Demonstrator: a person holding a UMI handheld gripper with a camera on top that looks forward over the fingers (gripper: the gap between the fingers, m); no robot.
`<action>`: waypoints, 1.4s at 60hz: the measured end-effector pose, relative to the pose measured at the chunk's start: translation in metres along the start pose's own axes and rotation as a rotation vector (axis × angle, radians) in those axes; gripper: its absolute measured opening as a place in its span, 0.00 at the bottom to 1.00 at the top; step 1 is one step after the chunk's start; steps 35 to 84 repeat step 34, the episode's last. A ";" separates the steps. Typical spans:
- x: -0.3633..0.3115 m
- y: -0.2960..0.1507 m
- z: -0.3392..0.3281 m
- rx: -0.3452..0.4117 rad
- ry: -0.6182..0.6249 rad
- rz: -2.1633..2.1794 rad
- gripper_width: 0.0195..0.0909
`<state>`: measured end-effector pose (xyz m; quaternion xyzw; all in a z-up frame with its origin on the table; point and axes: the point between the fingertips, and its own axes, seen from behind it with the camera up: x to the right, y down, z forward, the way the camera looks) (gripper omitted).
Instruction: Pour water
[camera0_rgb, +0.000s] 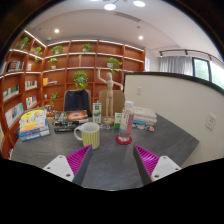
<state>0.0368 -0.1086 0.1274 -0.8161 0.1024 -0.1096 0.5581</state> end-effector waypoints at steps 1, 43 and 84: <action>-0.002 0.000 -0.007 0.004 0.000 0.007 0.95; -0.037 0.008 -0.055 0.025 -0.102 0.014 0.95; -0.037 0.008 -0.055 0.025 -0.102 0.014 0.95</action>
